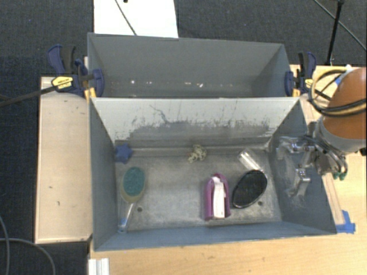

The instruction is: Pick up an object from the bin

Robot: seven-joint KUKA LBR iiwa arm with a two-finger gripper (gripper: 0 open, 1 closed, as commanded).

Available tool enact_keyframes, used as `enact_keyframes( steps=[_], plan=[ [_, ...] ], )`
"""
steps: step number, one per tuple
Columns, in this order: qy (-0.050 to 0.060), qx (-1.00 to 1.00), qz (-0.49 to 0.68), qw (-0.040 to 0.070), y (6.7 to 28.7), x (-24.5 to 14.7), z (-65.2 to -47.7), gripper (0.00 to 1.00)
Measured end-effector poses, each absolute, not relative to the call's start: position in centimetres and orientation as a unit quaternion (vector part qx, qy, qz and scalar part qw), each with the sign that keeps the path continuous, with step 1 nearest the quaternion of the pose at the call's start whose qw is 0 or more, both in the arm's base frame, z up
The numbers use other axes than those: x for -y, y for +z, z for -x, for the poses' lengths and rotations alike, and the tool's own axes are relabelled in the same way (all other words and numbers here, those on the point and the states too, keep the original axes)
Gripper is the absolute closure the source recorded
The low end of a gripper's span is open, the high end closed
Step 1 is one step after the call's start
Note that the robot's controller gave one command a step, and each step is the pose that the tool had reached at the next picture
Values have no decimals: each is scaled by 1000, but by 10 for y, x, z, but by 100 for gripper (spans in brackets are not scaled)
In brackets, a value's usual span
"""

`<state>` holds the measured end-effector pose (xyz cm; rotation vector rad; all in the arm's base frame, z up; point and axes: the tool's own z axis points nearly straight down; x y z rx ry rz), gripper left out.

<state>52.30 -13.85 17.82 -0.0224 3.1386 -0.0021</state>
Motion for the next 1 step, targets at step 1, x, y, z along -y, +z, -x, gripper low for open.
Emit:
enact_keyframes(
  steps=[1],
  plan=[
    [1, -989, 149, 0, 75, 101, -533, 0]
  ],
)
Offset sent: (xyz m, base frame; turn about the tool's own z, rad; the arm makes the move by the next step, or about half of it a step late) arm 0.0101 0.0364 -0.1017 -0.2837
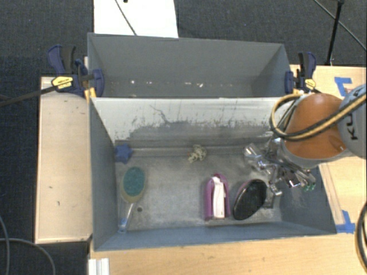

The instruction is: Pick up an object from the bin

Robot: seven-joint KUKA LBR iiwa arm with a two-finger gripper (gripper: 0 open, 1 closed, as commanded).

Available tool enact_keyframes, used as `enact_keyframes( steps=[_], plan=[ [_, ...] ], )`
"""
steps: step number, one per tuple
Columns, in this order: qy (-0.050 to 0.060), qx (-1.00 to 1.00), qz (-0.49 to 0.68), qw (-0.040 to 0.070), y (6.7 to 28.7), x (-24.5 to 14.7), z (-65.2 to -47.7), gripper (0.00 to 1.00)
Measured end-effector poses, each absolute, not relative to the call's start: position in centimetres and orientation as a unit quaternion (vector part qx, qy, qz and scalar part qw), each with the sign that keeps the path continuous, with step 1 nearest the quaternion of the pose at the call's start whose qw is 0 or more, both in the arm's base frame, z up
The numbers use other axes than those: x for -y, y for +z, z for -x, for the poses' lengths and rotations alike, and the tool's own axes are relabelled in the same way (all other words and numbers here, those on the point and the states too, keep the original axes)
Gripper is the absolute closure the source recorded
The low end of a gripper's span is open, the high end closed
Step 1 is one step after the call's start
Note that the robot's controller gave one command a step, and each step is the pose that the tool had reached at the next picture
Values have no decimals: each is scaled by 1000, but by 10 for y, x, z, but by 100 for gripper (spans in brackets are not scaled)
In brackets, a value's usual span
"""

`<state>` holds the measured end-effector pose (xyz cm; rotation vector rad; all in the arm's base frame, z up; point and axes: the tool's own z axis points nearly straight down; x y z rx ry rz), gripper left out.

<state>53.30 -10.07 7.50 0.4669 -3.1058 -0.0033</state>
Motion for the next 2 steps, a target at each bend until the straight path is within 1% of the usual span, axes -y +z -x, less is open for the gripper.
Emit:
enact_keyframes(
  steps=[1, 2],
  plan=[
    [0, 989, -149, -1, 77, 102, -534, 100],
    [0, 989, -150, -1, 77, 102, -534, 0]
  ],
)
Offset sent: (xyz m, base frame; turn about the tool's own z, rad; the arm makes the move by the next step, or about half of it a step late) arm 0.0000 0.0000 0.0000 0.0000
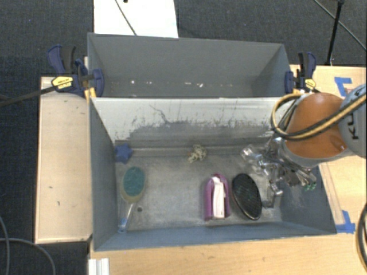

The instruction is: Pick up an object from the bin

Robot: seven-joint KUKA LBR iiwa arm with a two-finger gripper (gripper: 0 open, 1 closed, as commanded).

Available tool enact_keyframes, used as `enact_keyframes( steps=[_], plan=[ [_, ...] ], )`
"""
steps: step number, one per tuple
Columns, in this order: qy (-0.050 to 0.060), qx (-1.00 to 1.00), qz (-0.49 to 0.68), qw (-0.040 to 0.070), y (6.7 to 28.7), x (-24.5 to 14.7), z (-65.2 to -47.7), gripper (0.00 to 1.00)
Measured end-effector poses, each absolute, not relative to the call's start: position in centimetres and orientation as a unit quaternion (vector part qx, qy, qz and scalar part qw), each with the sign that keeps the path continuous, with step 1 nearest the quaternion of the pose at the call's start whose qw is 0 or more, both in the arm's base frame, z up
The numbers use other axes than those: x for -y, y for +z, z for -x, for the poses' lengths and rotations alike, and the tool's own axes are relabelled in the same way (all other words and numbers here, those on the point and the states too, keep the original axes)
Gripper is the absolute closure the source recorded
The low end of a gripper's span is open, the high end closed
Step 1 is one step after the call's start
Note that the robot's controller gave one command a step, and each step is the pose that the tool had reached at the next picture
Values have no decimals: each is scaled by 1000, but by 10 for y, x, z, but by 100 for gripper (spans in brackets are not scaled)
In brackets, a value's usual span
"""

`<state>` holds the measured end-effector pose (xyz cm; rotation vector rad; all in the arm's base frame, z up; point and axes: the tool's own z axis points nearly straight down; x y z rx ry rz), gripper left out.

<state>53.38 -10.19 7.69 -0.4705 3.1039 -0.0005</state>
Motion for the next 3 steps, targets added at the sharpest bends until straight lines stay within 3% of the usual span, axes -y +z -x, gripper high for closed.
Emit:
enact_keyframes(
  steps=[1, 2, 3],
  plan=[
    [1, -925, 380, 0, 70, 51, -516, 0],
    [1, -925, 380, 0, 70, 52, -516, 100],
    [-3, -924, 382, 4, 212, 79, -517, 100]
  ],
)
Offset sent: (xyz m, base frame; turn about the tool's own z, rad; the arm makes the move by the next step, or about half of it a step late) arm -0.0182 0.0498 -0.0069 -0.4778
